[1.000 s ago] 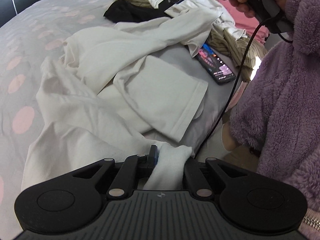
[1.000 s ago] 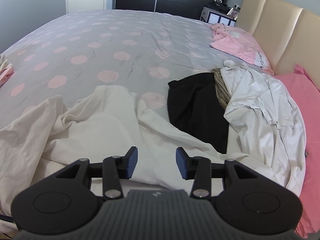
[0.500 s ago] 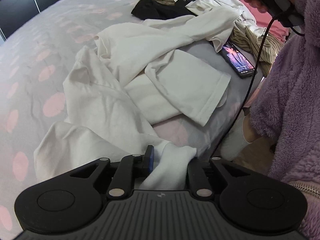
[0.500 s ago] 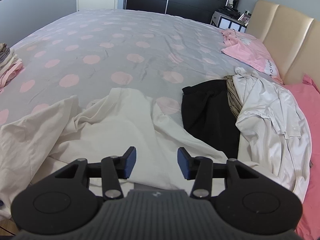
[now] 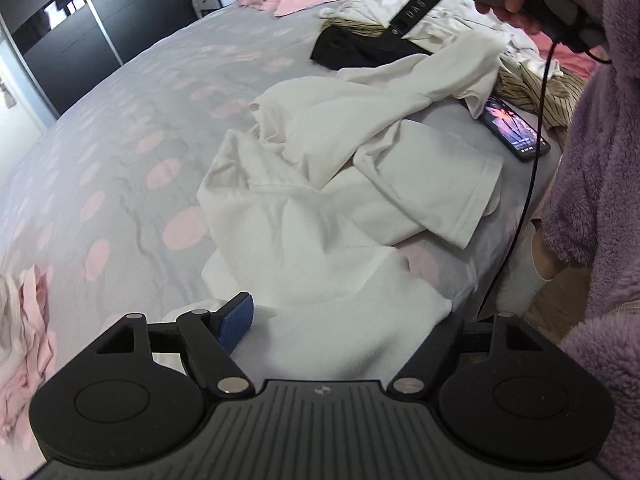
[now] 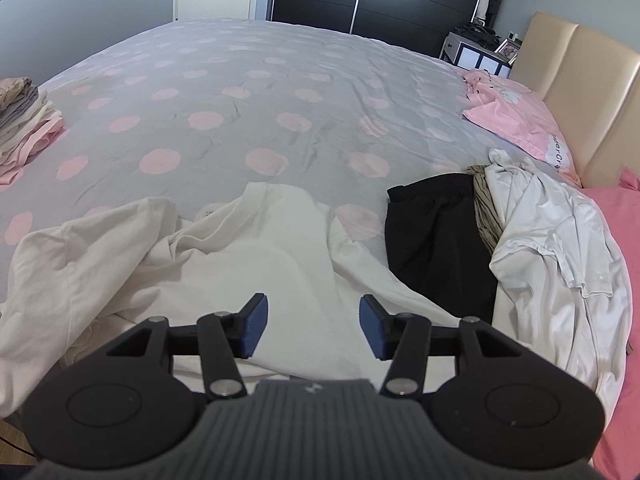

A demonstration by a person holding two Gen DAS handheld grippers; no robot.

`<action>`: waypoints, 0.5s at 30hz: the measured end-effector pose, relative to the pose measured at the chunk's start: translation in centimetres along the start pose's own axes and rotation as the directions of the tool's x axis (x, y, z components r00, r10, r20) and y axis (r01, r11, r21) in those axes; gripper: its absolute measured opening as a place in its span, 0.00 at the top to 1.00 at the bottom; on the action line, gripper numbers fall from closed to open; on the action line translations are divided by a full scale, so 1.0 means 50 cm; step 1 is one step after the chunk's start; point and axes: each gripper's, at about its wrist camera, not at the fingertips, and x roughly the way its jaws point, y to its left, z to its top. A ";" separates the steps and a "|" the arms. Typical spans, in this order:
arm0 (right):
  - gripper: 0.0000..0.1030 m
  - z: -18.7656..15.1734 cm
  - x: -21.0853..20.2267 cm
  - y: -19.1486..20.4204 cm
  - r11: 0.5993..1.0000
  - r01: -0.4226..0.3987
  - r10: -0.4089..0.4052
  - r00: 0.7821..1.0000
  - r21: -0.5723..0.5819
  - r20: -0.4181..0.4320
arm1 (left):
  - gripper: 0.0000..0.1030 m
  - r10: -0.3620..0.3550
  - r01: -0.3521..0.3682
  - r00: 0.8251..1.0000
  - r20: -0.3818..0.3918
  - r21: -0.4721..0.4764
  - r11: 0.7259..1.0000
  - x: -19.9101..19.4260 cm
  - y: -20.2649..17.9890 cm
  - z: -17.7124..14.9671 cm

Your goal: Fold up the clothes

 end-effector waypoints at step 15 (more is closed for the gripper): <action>0.45 0.008 0.006 0.032 0.999 -0.048 0.047 0.999 -0.027 -0.020 | 0.29 -0.205 0.195 0.978 -0.045 -0.175 0.965 -0.081 0.092 -0.009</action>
